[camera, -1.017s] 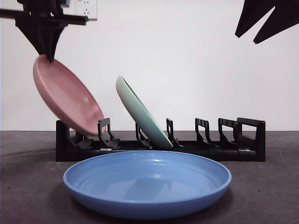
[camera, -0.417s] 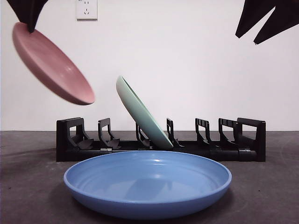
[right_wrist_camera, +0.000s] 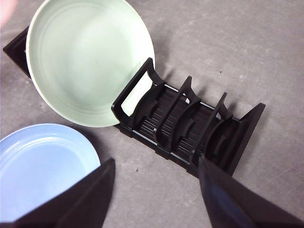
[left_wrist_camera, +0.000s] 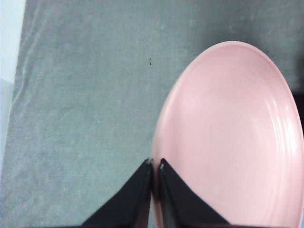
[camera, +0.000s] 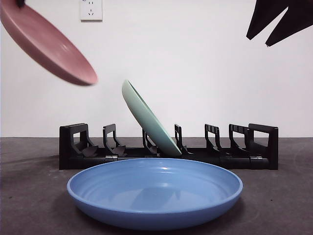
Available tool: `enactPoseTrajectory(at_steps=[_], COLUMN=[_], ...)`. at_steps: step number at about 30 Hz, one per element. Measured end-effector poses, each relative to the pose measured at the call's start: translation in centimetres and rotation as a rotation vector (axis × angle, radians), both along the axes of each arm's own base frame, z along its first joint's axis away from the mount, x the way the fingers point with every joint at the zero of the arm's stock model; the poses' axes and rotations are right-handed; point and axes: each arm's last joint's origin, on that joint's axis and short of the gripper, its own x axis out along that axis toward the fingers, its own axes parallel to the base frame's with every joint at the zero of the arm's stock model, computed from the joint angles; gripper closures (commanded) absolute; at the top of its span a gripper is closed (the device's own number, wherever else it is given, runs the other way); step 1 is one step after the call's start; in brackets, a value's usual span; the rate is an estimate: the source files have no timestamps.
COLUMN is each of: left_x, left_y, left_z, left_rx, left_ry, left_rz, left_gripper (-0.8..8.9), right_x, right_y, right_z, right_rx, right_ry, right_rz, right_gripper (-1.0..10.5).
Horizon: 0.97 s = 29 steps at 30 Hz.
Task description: Place the plate
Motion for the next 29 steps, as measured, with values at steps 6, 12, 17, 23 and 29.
enactPoseTrajectory(at_steps=[6, 12, 17, 23, 29], left_x=[-4.2, -9.2, -12.0, -13.5, -13.6], left_y=[1.3, 2.7, 3.5, 3.5, 2.7], left_z=[-1.5, -4.1, -7.3, -12.4, -17.2], left_rx=[-0.097, -0.269, -0.364, -0.537, -0.671], left_ry=[-0.035, -0.112, -0.075, 0.014, 0.101], left_rz=[-0.024, -0.061, -0.044, -0.040, -0.016], left_gripper=[7.99, 7.99, 7.99, 7.99, 7.99], right_x=[0.0, 0.0, 0.0, 0.0, 0.0], right_y=[0.0, 0.0, 0.0, 0.0, 0.0], right_z=[0.0, -0.1, -0.1, -0.1, -0.1], right_rx=[-0.001, -0.002, -0.002, -0.002, -0.002], right_ry=[0.003, 0.007, 0.007, 0.007, 0.007], right_rz=[0.000, 0.000, 0.000, 0.000, 0.000], right_gripper=[6.7, 6.7, 6.7, 6.7, 6.7])
